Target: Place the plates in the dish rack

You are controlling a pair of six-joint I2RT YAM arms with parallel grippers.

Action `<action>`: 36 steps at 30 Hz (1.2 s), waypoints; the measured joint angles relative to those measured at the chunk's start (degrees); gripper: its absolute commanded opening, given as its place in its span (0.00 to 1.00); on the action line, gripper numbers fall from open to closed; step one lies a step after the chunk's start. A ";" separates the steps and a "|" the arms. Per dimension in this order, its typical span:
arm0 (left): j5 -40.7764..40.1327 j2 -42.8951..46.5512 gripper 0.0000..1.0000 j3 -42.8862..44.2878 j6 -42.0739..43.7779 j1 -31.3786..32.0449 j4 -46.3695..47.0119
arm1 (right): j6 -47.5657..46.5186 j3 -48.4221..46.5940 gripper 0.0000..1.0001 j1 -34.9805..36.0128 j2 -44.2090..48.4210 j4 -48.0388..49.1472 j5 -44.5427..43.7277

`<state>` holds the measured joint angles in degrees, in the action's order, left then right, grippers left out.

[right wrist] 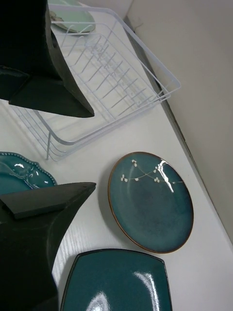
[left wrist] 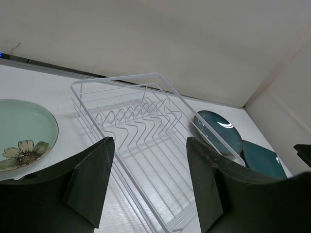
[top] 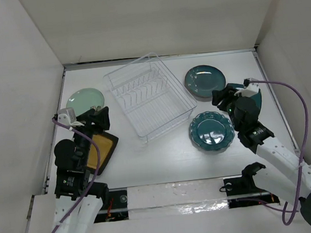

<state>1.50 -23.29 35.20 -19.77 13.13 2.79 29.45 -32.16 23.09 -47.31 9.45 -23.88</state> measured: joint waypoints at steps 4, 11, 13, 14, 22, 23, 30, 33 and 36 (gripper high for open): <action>0.00 0.28 0.58 0.00 0.22 0.00 -0.04 | 0.81 0.00 0.26 -0.63 -2.43 1.11 1.38; 0.44 0.24 0.58 0.00 0.37 0.00 0.00 | 2.73 -1.01 0.00 -2.82 -9.38 3.04 2.49; 0.87 0.17 0.57 0.00 0.35 0.02 0.00 | 3.21 -2.23 0.00 -3.98 -12.46 3.08 2.82; 1.09 0.15 0.56 0.00 0.35 0.02 0.00 | 3.52 -3.04 0.00 -4.66 -14.19 3.15 3.06; 1.79 0.17 0.06 0.00 0.15 0.02 0.04 | 10.62 -10.54 0.71 -12.26 -30.73 6.75 4.39; 1.88 0.17 0.00 0.00 0.22 0.02 0.02 | 11.63 -11.41 0.71 -13.00 -32.87 7.15 4.63; 1.90 0.57 0.00 0.00 0.44 0.02 -0.09 | 20.85 -17.09 0.70 -14.80 -46.49 8.57 4.98; 1.90 0.70 0.17 0.00 0.48 0.02 -0.04 | 25.33 -17.11 0.69 -15.06 -49.44 8.63 5.35; 1.92 0.59 0.33 0.00 0.68 0.02 -0.07 | 29.51 -16.44 0.67 -15.26 -50.80 9.11 5.49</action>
<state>3.42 -22.70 35.20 -19.09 13.15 2.72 58.96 -48.60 7.84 -98.10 18.57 -18.39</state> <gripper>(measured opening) 0.247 0.678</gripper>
